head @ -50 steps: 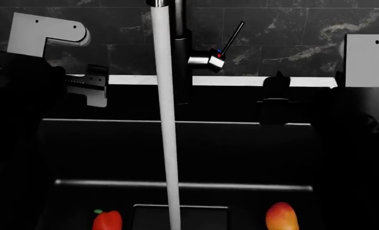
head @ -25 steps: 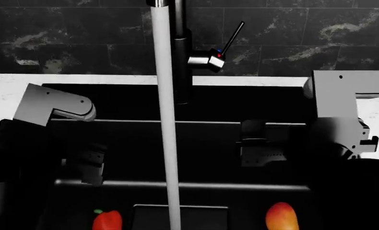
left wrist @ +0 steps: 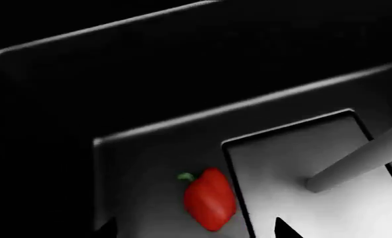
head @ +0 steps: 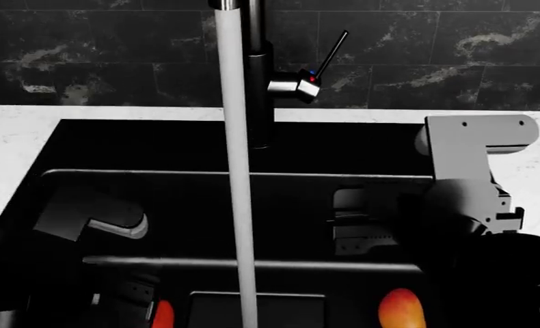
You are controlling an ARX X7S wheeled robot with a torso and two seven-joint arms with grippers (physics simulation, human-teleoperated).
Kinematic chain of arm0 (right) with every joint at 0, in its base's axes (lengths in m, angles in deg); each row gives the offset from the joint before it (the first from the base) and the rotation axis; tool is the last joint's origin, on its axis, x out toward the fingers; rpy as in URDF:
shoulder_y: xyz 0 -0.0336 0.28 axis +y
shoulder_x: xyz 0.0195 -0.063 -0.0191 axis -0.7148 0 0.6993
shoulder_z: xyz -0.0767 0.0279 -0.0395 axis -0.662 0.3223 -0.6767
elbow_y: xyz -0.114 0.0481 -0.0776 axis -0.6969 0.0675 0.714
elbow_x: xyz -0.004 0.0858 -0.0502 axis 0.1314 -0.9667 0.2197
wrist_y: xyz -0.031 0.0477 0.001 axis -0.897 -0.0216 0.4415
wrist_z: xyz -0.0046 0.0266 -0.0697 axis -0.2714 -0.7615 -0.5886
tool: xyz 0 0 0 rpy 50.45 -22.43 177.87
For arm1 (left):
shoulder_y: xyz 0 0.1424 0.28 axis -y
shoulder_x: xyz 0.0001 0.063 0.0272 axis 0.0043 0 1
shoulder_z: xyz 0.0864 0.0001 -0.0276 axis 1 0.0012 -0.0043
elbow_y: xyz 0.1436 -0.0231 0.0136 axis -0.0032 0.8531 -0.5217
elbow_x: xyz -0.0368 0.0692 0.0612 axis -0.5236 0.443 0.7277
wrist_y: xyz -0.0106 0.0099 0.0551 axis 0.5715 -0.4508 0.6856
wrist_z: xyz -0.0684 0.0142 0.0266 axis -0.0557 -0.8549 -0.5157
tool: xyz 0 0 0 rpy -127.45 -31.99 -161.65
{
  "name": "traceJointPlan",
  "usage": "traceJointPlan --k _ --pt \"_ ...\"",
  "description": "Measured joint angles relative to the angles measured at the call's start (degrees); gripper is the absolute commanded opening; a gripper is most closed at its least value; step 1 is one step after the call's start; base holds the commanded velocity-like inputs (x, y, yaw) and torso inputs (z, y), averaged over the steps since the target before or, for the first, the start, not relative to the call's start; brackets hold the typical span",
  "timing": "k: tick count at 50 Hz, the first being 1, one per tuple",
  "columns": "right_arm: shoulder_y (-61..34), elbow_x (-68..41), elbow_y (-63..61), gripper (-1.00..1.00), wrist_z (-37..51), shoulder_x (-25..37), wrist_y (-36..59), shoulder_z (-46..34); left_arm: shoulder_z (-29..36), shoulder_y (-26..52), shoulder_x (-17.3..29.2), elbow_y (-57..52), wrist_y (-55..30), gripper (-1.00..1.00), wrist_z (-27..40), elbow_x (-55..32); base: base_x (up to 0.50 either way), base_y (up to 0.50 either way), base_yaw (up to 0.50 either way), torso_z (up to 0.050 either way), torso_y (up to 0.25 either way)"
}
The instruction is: Pick the eggplants and mangos from the sink and place them in one bowl. Place the bell pepper in the other bowl. Then turn off the sink faucet.
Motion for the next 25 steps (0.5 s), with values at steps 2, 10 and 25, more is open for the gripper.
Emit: traceJointPlan --k 2,10,25 --pt "0.0 -0.1 0.0 1.0 0.1 0.1 0.0 0.0 -0.2 -0.2 0.3 0.9 -0.5 1.0 1.7 -2.5 0.0 0.0 0.0 0.0 0.0" --pt "0.0 -0.6 0.1 1.0 0.4 0.5 -0.2 -0.1 0.9 -0.8 1.1 4.5 -0.8 1.0 5.6 -9.0 0.0 0.0 0.0 0.0 0.0" --pt "0.7 -0.9 0.5 1.0 0.9 0.8 -1.3 -0.6 6.8 -0.5 2.8 10.8 1.8 1.0 4.5 -11.5 0.0 0.0 0.0 0.0 0.0"
